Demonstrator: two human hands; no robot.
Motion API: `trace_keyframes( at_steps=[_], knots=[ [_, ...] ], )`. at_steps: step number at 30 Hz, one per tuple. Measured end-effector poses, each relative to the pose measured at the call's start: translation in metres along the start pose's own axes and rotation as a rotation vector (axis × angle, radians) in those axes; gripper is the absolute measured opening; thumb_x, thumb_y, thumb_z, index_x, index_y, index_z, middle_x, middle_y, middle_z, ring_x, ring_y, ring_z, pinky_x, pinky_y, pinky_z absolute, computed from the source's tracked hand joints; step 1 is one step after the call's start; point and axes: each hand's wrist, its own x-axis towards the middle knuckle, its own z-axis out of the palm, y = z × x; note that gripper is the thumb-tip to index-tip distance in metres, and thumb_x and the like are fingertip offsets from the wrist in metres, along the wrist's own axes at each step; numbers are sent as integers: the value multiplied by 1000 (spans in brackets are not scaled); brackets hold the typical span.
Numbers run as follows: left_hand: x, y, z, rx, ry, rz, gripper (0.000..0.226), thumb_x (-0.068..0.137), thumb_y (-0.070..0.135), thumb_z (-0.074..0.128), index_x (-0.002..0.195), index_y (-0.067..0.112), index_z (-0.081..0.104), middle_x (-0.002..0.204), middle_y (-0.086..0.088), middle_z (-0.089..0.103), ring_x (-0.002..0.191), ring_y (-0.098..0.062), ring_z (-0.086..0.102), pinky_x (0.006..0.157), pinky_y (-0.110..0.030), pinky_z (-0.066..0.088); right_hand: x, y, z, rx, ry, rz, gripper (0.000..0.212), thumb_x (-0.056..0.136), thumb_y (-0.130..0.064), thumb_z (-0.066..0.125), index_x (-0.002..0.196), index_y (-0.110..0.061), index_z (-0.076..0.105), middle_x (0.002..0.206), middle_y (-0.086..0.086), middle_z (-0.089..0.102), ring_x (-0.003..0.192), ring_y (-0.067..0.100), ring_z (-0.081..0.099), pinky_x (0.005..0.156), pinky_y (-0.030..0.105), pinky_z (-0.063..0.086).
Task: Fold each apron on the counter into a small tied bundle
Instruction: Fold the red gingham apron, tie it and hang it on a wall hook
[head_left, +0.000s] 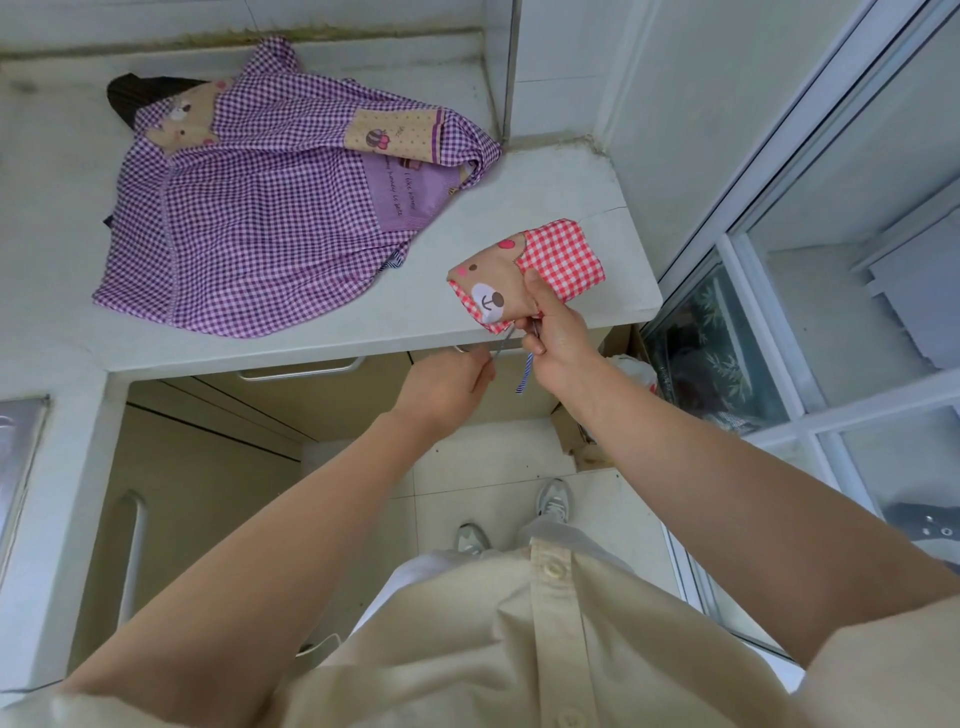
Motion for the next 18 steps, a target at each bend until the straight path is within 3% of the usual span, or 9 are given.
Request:
trace_keyframes(
  at_steps=[3,7,13,15,18],
  knots=[
    [1,8,3,91,41,127,29,102,26,38,96,10,62,80,-8,65,73,-33,59,56,-34,39,0,-3,3,-44,-13,-14,15,91,-26,68,87,-14,59,72,-2,57,48,3,48,35,15,24],
    [4,11,-15,132,324,173,27,92,25,41,74,10,55,47,-5,47,37,-31,40,43,-24,23,0,-4,-3,-155,-23,-53,13,91,-20,68,83,-15,58,68,-4,57,46,2,46,37,12,33],
    [18,14,-43,113,404,227,34,89,33,37,71,9,53,54,-5,54,43,-30,45,48,-26,23,1,5,-12,-416,-61,-153,17,92,-21,67,77,-18,60,65,-8,60,45,-5,53,46,12,38],
    [30,12,-48,71,406,109,33,91,33,38,77,8,55,60,-6,55,52,-31,48,50,-31,29,-1,8,-9,-461,-108,-163,23,93,-26,65,74,-16,59,57,-12,61,46,-4,53,48,13,37],
    [37,-4,-46,-72,442,-125,33,92,31,37,79,7,55,66,-5,49,61,-29,46,55,-33,31,-5,4,-1,-407,-145,-180,25,95,-17,61,71,-17,54,42,-18,50,36,-3,44,44,10,32]
  ],
)
